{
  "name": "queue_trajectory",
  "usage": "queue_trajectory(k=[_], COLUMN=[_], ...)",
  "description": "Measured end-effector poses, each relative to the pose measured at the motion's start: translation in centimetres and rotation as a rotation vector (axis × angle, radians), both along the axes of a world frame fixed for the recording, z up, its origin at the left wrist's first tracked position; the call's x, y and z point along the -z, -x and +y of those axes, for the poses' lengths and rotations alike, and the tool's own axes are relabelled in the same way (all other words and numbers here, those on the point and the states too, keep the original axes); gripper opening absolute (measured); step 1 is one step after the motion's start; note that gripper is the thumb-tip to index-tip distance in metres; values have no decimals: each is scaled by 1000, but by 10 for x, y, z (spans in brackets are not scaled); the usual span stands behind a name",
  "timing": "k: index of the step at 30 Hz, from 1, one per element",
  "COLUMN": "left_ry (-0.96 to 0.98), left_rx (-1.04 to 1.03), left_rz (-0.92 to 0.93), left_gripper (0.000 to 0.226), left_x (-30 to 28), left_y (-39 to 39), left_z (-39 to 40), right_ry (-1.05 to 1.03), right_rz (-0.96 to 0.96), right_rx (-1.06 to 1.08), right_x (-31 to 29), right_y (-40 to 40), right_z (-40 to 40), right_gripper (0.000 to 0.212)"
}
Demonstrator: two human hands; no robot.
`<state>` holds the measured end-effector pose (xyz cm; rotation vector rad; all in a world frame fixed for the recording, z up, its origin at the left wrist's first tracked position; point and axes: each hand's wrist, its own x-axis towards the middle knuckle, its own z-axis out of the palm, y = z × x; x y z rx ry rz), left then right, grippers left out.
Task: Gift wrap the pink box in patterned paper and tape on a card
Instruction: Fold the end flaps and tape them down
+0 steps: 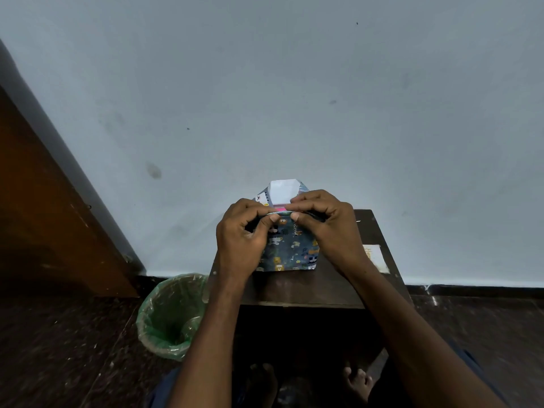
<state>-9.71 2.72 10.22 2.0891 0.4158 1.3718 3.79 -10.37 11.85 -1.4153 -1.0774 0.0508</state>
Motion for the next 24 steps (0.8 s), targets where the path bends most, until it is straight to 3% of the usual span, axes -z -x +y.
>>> queue_trajectory(k=[7, 13, 17, 24], left_ry=[45, -166, -275, -340], left_rx=[-30, -130, -54, -85], left_rz=[-5, 101, 187, 264], left_gripper=[8, 11, 31, 34], left_x=[-1, -2, -1, 0], left_y=[1, 5, 9, 10], left_z=[0, 1, 9, 12], right_ry=[-6, 19, 86, 197], right_rz=[130, 184, 221, 182], right_rx=[22, 71, 86, 68], right_x=[-3, -9, -16, -20], right_y=[6, 12, 9, 6], right_z=[0, 4, 6, 7], right_gripper=[16, 15, 17, 17])
